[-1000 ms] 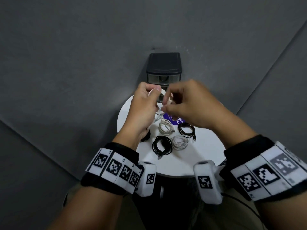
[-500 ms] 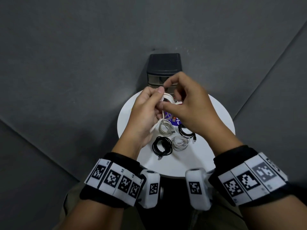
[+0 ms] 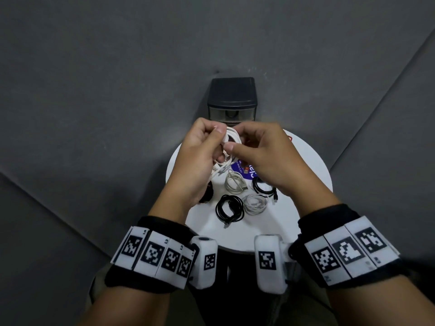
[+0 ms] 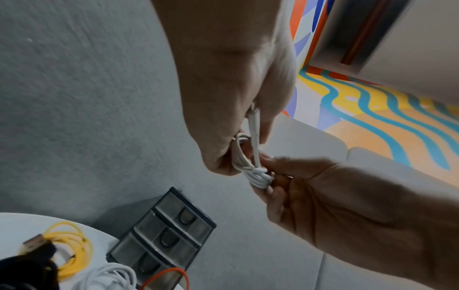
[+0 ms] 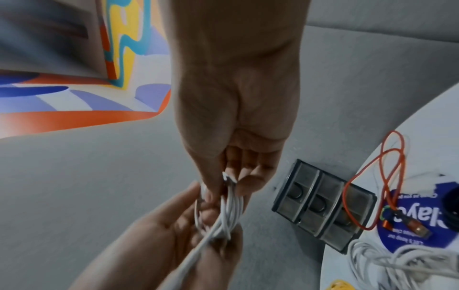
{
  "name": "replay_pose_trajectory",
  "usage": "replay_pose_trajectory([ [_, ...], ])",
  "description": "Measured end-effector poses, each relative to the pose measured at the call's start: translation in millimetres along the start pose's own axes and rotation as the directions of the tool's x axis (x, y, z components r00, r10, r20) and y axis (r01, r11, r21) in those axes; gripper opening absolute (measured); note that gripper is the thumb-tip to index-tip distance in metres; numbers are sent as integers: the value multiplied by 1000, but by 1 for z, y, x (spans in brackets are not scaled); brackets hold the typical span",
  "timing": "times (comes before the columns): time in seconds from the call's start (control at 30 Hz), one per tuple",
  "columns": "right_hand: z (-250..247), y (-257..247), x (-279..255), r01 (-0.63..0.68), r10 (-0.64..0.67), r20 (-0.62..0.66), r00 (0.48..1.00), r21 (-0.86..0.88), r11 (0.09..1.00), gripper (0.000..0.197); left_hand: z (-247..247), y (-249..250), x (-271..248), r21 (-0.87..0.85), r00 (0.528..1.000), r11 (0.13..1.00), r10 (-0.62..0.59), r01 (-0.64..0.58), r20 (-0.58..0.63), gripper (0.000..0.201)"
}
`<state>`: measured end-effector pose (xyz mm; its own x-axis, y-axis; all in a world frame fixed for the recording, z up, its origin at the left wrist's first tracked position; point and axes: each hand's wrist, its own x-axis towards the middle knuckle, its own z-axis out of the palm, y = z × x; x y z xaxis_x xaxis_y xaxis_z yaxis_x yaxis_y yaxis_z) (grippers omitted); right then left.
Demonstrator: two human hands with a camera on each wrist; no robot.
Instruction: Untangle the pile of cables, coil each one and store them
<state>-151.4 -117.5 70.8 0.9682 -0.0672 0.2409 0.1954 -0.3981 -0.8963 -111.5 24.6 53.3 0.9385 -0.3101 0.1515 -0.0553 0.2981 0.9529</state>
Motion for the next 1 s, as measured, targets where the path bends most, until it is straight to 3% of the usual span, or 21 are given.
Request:
replay_pose_trajectory([
  [0.17, 3, 11, -15, -17, 18, 56, 998, -21, 1000, 6, -22, -13, -11, 239, 994, 966, 83, -98, 73, 10],
  [0.23, 8, 21, -25, -53, 54, 59, 997, -18, 998, 6, -29, -18, -16, 293, 992, 952, 59, -89, 110, 4],
  [0.33, 15, 33, -37, -96, 99, 67, 993, -49, 994, 4, -38, -28, -21, 360, 991, 932, -9, -41, 137, 12],
  [0.7, 10, 43, -60, -157, 166, 88, 982, -100, 983, 11, -37, -33, -31, 322, 967, 945, -30, -54, 252, 8],
  [1.0, 10, 46, -62, -195, 204, 69, 977, -116, 974, 20, -35, -37, -32, 316, 967, 943, 17, -100, 253, 11],
])
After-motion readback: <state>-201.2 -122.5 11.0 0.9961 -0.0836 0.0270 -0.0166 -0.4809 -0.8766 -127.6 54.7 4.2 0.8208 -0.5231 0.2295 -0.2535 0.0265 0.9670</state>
